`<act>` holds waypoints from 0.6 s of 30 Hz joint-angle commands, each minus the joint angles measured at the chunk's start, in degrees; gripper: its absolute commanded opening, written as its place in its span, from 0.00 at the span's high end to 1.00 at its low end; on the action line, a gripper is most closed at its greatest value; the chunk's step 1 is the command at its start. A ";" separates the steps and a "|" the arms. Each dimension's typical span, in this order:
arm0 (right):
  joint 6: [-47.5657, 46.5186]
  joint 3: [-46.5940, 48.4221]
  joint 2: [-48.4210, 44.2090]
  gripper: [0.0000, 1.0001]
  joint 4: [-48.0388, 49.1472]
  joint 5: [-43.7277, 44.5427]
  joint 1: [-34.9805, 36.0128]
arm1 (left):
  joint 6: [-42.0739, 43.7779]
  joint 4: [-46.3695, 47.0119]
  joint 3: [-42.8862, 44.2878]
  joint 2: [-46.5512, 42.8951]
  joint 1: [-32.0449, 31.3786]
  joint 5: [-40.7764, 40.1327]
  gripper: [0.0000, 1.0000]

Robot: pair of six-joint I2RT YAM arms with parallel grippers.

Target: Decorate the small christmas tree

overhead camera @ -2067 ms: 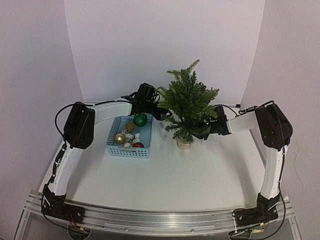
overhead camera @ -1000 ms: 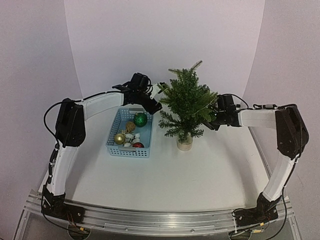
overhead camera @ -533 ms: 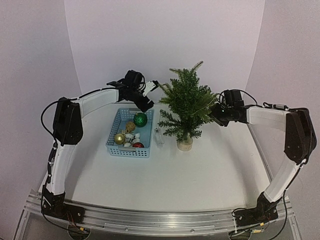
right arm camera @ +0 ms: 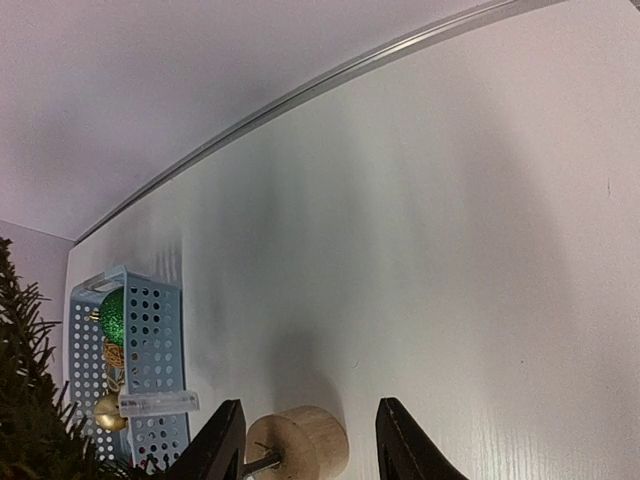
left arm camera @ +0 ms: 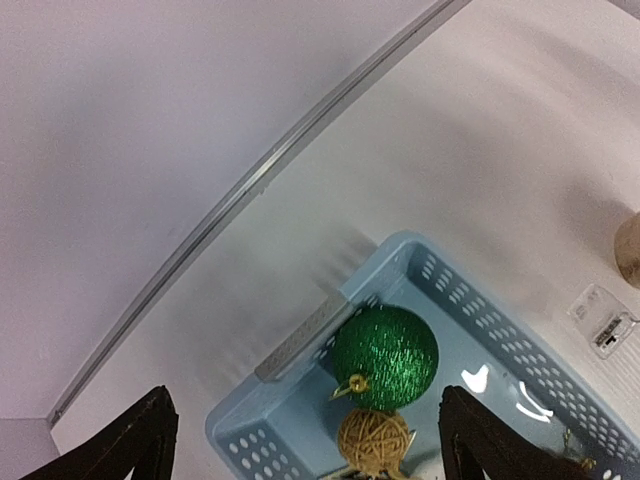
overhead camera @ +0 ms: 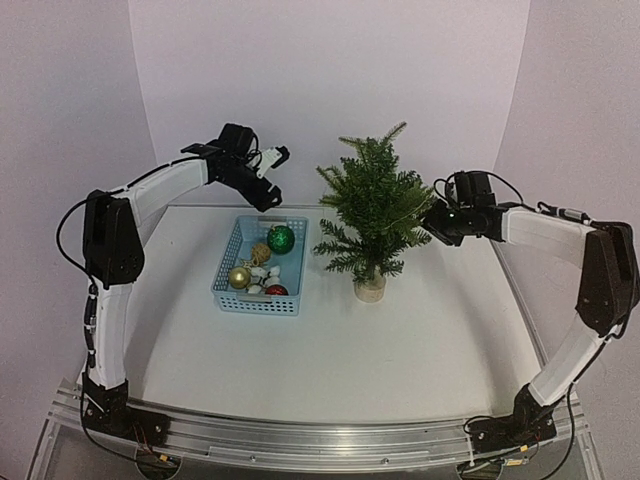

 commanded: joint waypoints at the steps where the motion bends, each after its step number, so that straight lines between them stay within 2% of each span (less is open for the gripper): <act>1: -3.81 2.90 -4.79 0.55 -4.11 -0.43 -0.14 | -0.20 -7.91 -3.58 -5.94 2.05 4.11 0.12; 8: -8.73 3.78 -9.34 0.52 -10.64 3.71 -0.33 | -0.12 -8.40 -12.51 -7.51 2.24 5.01 0.13; 13: -8.86 3.70 -10.03 0.52 -11.01 2.88 -0.42 | -3.35 -6.35 -11.20 -4.71 2.27 3.56 0.15; 18: -8.39 3.95 -9.18 0.52 -11.04 1.68 -0.37 | -7.12 -1.07 -8.53 -2.25 2.28 9.49 0.07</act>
